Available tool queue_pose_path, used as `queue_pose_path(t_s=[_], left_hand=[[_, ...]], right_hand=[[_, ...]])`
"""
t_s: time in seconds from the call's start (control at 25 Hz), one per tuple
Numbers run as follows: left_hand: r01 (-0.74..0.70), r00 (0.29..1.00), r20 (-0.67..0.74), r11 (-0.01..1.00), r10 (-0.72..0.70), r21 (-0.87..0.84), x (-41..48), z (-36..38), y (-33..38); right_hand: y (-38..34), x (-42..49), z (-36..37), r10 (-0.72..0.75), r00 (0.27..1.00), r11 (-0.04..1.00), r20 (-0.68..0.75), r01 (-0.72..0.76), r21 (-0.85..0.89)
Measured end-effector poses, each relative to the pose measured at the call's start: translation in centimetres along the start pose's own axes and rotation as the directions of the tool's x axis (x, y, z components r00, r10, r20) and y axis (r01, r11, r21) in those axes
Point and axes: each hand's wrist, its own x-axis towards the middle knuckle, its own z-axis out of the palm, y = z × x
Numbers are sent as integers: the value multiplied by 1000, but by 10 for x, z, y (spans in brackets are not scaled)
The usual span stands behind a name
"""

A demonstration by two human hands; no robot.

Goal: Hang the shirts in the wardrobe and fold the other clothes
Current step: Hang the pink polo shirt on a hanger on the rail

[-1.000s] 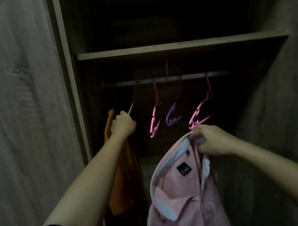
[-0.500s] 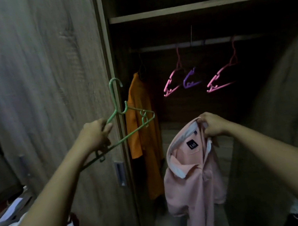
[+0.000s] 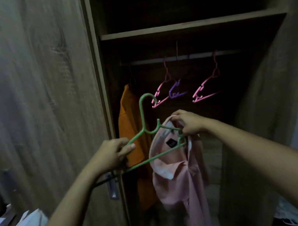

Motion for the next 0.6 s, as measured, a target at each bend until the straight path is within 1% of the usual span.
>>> queue_pose_path(t_s=[0.04,0.08,0.12,0.16,0.24,0.32,0.36,0.4,0.44,0.48,0.52,0.56,0.6], left_hand=[[-67,996,-55,996,71,61,8,20,-3],[-109,986,-117,991,119,83,14,38,-3],[-135,973,-178,989,143,57,17,53,-4],[-162,956,-245,987,162,18,21,63,-6],[-223,906,-376,974,195,-31,24,69,-9],[-300,852,-461,953,249,-41,27,64,-10],[-314,834,-482,949,269,-13,29,60,-8],[-295,815,-507,954,279,49,30,58,-6],[-242,778,-561,959,281,144,30,57,-4],[-183,703,-645,952,300,244,31,58,-2],[-153,589,-728,932,352,327,30,61,0],[-180,466,-764,893,446,412,28,68,2],[-229,365,-745,830,558,509,23,81,2]], right_hand=[[-8,0,-5,-39,999,999,-2,39,6],[-16,1,-11,-80,997,997,-11,80,11],[-21,0,-16,-115,993,993,-32,115,-1],[-23,-2,-21,-152,986,988,-73,150,-40],[-20,-10,-29,-225,955,958,-195,180,-223],[-12,-18,-37,-314,890,907,-330,178,-381],[-10,-19,-41,-366,845,889,-389,195,-414],[-9,-19,-45,-407,802,878,-437,211,-430],[-8,-17,-48,-427,775,871,-466,214,-443],[-9,-15,-52,-431,769,866,-472,206,-456],[-8,-13,-55,-425,768,869,-479,197,-455],[-5,-12,-58,-412,764,879,-497,189,-437],[-3,-12,-61,-395,757,892,-520,181,-414]])
